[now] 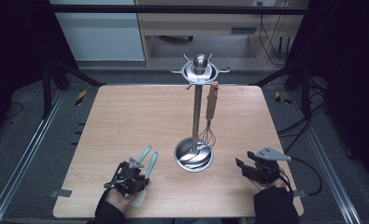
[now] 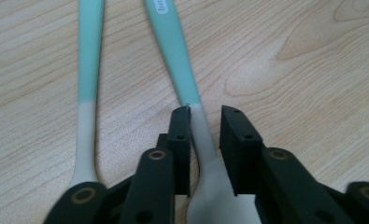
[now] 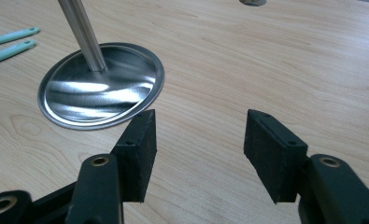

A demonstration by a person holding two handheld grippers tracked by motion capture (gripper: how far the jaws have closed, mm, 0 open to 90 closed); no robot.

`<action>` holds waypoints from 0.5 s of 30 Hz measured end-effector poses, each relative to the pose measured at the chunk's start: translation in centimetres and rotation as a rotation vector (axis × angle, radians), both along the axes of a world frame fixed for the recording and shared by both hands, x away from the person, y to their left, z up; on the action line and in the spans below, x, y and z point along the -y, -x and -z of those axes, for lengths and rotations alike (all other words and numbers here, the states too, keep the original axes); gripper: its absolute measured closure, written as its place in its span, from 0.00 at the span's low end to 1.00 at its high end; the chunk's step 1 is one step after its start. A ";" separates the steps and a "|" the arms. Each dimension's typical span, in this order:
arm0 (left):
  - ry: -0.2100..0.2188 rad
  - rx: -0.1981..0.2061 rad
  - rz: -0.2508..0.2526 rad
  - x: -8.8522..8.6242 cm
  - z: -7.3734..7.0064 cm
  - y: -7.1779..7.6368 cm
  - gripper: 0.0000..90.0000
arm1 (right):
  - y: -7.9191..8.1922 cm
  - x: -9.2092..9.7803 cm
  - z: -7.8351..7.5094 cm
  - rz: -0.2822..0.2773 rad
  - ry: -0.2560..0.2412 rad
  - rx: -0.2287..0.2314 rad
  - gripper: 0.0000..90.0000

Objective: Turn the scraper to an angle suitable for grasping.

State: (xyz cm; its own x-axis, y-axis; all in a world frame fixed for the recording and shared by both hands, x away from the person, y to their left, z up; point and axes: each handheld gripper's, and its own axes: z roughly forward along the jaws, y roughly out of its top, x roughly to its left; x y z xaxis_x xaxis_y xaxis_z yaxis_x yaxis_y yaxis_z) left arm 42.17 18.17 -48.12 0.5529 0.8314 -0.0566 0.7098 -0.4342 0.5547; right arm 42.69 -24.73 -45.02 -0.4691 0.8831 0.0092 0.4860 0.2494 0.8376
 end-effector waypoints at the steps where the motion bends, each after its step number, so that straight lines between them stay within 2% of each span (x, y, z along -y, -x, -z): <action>1: -0.006 0.006 -0.003 0.1 0.0 0.0 0.86 | 0.0 0.0 0.0 0.000 0.000 0.000 0.49; 10: -0.027 0.021 0.040 0.1 -0.1 0.0 0.88 | 0.0 0.0 0.0 -0.001 -0.001 -0.003 0.49; 12: -0.048 0.027 0.048 -0.3 -0.2 -0.2 0.89 | 0.0 0.0 0.0 0.005 -0.003 -0.007 0.49; 15: -0.033 0.013 0.045 -1.2 -0.2 -0.6 0.89 | 0.0 0.0 0.0 0.005 -0.008 -0.010 0.49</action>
State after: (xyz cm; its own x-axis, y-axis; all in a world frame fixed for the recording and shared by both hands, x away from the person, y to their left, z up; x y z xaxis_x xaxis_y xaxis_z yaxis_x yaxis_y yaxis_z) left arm 42.74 19.38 -47.90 0.5902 0.8070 -0.0220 0.6821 -0.4839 0.5482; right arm 42.67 -24.76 -45.00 -0.4645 0.8853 0.0208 0.4953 0.2403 0.8348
